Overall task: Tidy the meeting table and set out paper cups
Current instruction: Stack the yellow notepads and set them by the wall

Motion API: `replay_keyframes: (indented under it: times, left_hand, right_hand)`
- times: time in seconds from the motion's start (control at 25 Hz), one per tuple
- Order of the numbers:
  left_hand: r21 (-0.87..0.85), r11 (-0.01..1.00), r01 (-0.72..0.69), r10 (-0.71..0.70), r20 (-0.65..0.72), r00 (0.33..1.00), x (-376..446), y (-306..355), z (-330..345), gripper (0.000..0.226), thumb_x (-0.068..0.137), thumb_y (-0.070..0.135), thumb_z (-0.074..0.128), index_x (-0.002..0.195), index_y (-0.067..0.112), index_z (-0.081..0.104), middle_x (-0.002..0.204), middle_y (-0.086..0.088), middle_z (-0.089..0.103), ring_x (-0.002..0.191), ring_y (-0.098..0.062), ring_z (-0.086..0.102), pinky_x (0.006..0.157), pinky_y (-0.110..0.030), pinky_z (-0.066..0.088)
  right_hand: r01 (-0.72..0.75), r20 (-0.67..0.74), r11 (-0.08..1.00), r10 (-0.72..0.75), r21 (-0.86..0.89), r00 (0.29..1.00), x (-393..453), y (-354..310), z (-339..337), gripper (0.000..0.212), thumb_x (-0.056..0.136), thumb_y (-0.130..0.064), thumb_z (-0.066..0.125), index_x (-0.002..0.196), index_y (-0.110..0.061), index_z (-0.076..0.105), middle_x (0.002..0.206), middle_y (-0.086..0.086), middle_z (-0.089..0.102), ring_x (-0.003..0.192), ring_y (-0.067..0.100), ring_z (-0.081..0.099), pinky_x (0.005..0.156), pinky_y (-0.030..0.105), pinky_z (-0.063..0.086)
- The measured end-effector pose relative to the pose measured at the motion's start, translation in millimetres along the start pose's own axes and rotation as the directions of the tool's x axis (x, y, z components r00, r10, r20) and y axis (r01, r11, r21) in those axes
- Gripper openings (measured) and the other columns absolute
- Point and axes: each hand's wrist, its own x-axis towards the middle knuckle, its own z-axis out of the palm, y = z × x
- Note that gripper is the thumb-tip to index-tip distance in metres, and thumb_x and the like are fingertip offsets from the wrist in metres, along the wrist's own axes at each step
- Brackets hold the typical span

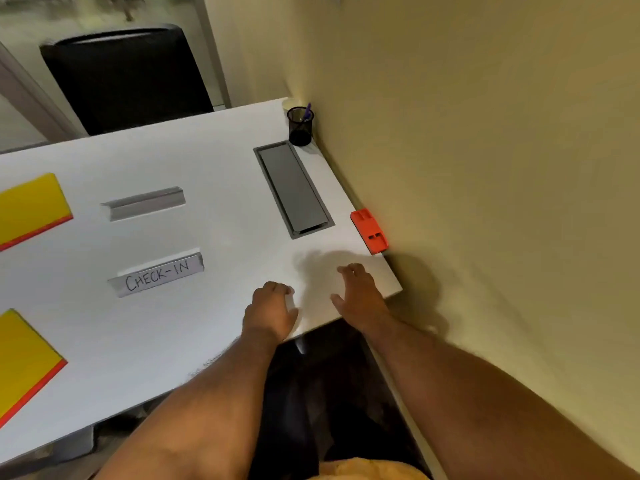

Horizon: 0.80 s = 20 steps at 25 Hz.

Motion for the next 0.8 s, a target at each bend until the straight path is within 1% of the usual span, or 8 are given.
replay_keyframes:
  times: [0.12,0.2,0.28,0.36,0.44,0.6,0.68,0.8]
  left_hand:
    - [-0.001,1.000,-0.025,0.025,-0.032,0.999,-27.9,-28.6,-7.8,0.049,0.093,0.040,0.067,0.138,0.025,0.055,0.146,0.003,0.049,0.134,-0.022,0.046,0.102,-0.043,0.049]
    - [-0.033,0.999,-0.043,0.040,-0.069,0.997,-47.2,-48.2,-15.8,0.046,0.091,0.039,0.070,0.133,0.024,0.058,0.141,0.002,0.053,0.131,-0.023,0.049,0.101,-0.044,0.051]
    - [-0.083,0.995,-0.049,0.039,-0.112,0.993,-62.8,-63.6,-23.0,0.042,0.089,0.036,0.072,0.128,0.022,0.061,0.136,0.000,0.056,0.127,-0.024,0.051,0.099,-0.044,0.051]
    - [-0.094,0.994,-0.050,0.039,-0.110,0.993,-80.7,-76.2,-30.8,0.044,0.089,0.035,0.071,0.129,0.021,0.062,0.135,-0.001,0.057,0.126,-0.025,0.052,0.098,-0.045,0.051]
    - [-0.058,0.998,-0.037,0.033,-0.072,0.997,-97.6,-86.0,-37.8,0.048,0.089,0.036,0.068,0.134,0.023,0.059,0.138,0.000,0.054,0.129,-0.024,0.050,0.101,-0.045,0.050]
    - [-0.084,0.996,-0.003,-0.001,-0.059,0.998,-125.2,-105.6,-47.4,0.050,0.092,0.036,0.065,0.140,0.024,0.056,0.146,0.000,0.050,0.134,-0.024,0.047,0.106,-0.045,0.047]
    - [-0.125,0.992,-0.008,-0.004,-0.095,0.995,-142.0,-110.1,-53.3,0.050,0.092,0.035,0.063,0.141,0.024,0.055,0.148,0.000,0.049,0.135,-0.023,0.047,0.107,-0.044,0.046]
    - [-0.311,0.950,0.000,-0.071,-0.215,0.974,-169.7,-110.3,-63.5,0.050,0.092,0.032,0.068,0.139,0.019,0.056,0.146,-0.003,0.053,0.135,-0.024,0.049,0.108,-0.041,0.045]
  right_hand:
    - [0.008,-0.087,1.000,-0.006,0.029,0.996,-36.1,-32.2,3.1,0.065,0.095,-0.038,0.071,0.151,-0.016,0.047,0.151,0.007,0.045,0.136,0.027,0.050,0.111,0.042,0.049]
    - [0.067,-0.188,0.997,-0.058,0.042,0.981,-61.8,-54.1,10.5,0.062,0.091,-0.032,0.078,0.144,-0.010,0.056,0.141,0.010,0.057,0.127,0.028,0.059,0.106,0.038,0.052]
    - [0.104,-0.239,0.992,-0.084,0.071,0.967,-81.4,-71.1,18.7,0.058,0.090,-0.029,0.079,0.141,-0.009,0.060,0.136,0.010,0.060,0.123,0.027,0.061,0.104,0.036,0.052]
    - [0.079,-0.197,0.990,-0.054,0.117,0.979,-98.5,-87.3,23.3,0.057,0.093,-0.032,0.072,0.144,-0.015,0.055,0.141,0.004,0.054,0.129,0.022,0.055,0.106,0.036,0.049]
    - [0.060,-0.141,0.991,-0.043,0.117,0.989,-113.8,-98.7,28.7,0.056,0.097,-0.036,0.067,0.148,-0.020,0.050,0.145,0.000,0.049,0.134,0.018,0.050,0.109,0.036,0.046]
    - [0.091,-0.102,0.992,-0.082,0.084,0.991,-144.1,-109.2,32.1,0.055,0.098,-0.038,0.066,0.149,-0.023,0.049,0.146,-0.003,0.048,0.130,0.013,0.054,0.107,0.032,0.047]
    - [0.115,-0.091,0.991,-0.108,0.074,0.990,-158.6,-112.7,27.4,0.055,0.099,-0.036,0.065,0.149,-0.019,0.050,0.145,0.000,0.049,0.128,0.016,0.055,0.105,0.031,0.048]
    - [0.131,-0.084,0.989,-0.125,0.065,0.989,-173.7,-127.0,12.5,0.055,0.099,-0.039,0.065,0.149,-0.018,0.051,0.146,0.002,0.049,0.129,0.021,0.054,0.107,0.036,0.049]
